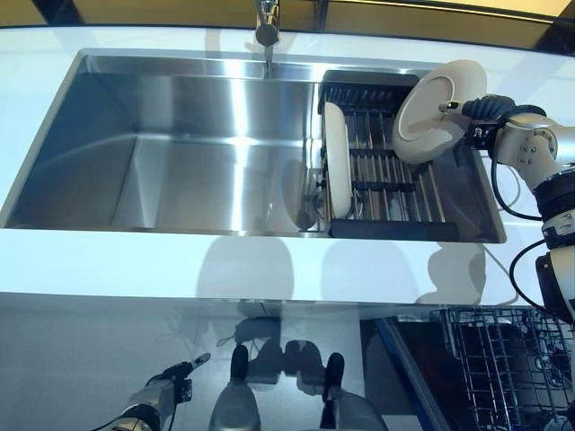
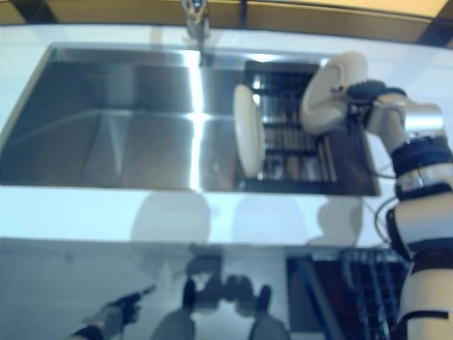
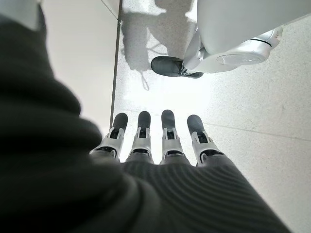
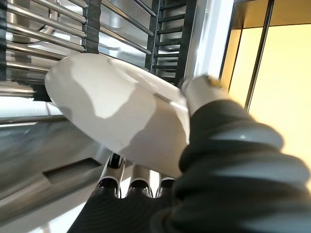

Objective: Take plates into dishwasher

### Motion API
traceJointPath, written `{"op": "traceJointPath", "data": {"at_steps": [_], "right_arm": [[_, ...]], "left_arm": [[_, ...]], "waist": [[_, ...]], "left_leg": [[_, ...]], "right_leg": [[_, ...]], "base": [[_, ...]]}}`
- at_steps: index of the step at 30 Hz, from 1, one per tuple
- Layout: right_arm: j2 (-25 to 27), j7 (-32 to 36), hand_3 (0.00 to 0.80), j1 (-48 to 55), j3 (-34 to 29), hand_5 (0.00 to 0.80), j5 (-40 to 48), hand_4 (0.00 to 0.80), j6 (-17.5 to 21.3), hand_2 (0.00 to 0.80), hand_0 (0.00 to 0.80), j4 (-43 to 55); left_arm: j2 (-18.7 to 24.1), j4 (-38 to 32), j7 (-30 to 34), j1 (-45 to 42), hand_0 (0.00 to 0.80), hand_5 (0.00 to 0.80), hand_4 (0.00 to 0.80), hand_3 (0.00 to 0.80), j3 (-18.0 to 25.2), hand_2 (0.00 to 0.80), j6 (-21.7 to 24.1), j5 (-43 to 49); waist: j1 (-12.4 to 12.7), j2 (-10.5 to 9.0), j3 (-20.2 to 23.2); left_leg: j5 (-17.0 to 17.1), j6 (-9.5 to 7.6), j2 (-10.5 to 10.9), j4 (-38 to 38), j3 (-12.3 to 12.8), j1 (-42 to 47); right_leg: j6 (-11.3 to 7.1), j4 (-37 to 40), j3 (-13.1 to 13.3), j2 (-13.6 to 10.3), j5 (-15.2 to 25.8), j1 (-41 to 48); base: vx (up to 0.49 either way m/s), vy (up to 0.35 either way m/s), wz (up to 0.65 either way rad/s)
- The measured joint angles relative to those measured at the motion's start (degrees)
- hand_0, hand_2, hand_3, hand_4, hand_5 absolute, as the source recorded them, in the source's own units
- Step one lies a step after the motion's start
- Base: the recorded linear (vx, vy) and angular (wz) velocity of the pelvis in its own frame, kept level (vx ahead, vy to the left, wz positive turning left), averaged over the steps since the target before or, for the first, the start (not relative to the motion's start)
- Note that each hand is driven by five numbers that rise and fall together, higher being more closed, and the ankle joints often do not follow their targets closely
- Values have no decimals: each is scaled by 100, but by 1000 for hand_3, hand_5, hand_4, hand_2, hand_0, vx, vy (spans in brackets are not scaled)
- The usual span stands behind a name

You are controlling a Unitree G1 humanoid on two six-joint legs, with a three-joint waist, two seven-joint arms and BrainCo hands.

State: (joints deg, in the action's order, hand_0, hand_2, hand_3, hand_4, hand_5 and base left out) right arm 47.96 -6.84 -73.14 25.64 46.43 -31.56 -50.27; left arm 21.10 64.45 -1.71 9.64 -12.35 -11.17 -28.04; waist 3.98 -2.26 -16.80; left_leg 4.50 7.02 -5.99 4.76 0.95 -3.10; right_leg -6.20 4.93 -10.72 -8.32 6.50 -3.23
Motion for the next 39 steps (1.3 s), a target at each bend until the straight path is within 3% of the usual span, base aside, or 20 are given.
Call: {"op": "traceJointPath", "data": {"at_steps": [26, 32, 39], "right_arm": [[211, -249, 800, -271, 5, 800, -25, 800, 142, 800, 800, -30], [351, -398, 800, -443, 118, 800, -176, 800, 336, 800, 800, -23], [609, -324, 800, -639, 480, 800, -535, 800, 417, 800, 800, 70]], "left_arm": [[1, -26, 22, 8, 0, 0, 0, 0, 9, 0, 29, 29], [9, -20, 129, -213, 0, 0, 0, 0, 9, 0, 86, 43], [12, 70, 260, -620, 0, 0, 0, 0, 1, 0, 256, 412]], "waist": [[-2, -54, 55], [-34, -256, 610], [-181, -442, 1164]], "left_leg": [[6, 2, -8, 4, -1, 319], [-2, 5, -15, 8, 108, 372], [-69, 1, -55, 15, 449, 646]], "right_leg": [[2, 0, -13, 3, -2, 323], [2, 1, 76, 9, -2, 321], [4, 22, 329, 41, -10, 411]], "base": [[0, 0, 0], [17, -2, -6], [13, 1, -18]]}}
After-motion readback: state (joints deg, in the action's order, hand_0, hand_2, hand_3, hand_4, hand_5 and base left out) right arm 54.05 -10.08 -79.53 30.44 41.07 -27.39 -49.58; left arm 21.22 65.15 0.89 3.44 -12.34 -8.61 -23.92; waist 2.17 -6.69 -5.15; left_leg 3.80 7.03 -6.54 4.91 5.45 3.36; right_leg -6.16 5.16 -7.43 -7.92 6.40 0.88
